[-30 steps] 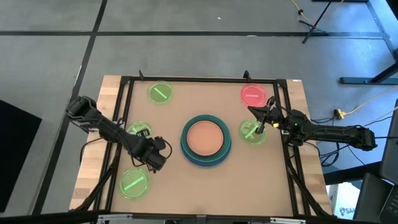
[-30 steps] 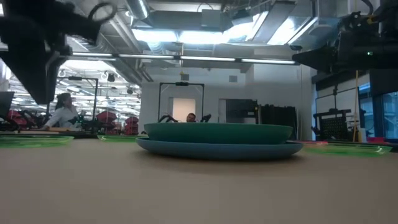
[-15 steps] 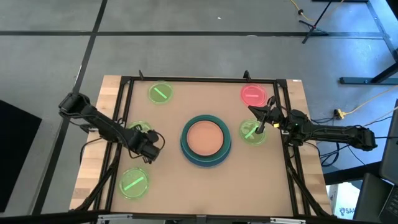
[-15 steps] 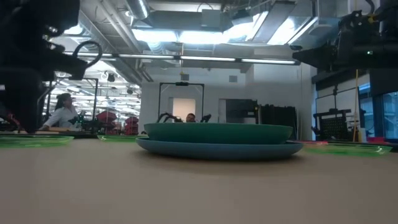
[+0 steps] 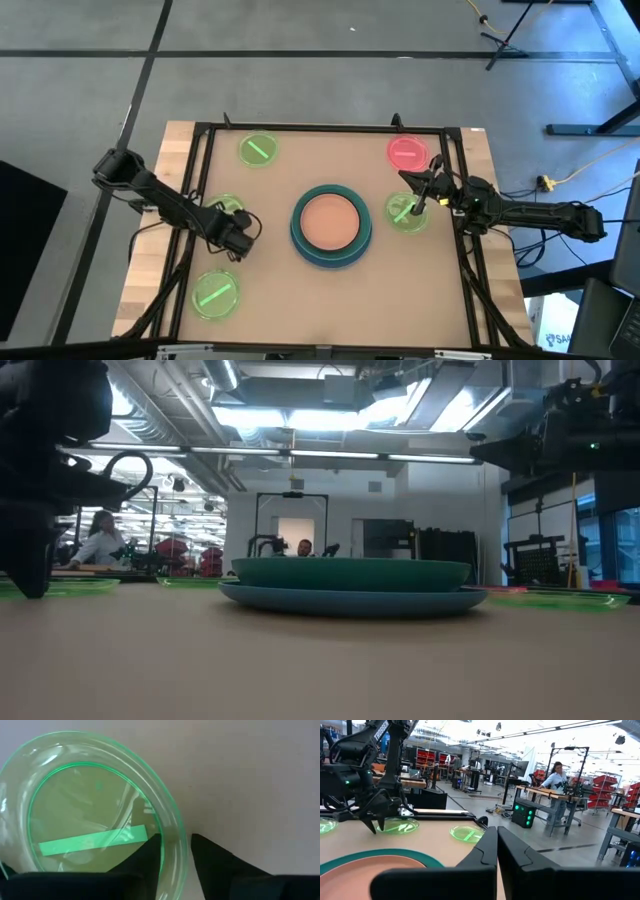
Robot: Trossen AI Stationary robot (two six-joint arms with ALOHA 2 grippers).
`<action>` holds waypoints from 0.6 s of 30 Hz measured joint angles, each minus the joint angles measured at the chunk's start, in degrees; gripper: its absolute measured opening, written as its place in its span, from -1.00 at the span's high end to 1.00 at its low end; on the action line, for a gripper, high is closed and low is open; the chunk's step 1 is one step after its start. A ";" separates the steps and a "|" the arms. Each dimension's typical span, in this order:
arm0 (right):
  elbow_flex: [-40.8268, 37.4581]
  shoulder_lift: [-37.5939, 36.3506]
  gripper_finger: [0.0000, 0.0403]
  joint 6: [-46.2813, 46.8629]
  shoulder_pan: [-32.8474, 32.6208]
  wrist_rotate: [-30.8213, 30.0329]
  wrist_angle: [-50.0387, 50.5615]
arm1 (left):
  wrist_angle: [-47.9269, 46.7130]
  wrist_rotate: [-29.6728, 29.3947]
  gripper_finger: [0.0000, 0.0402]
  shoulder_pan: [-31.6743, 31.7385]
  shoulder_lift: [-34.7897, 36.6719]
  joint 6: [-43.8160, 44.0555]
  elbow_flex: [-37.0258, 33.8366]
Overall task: Stack plastic plates
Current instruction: Stack the light green plate on the orange plate
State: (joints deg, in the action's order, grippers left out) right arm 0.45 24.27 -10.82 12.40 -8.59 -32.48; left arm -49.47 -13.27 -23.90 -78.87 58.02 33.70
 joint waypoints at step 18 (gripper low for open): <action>0.00 -0.01 0.99 -0.17 -0.01 0.01 -0.61 | -0.27 -5.12 0.99 0.04 -0.35 -6.06 4.68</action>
State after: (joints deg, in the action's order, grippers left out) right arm 0.45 24.26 -10.99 12.38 -8.58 -33.09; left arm -49.74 -18.38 -23.86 -79.22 51.96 38.38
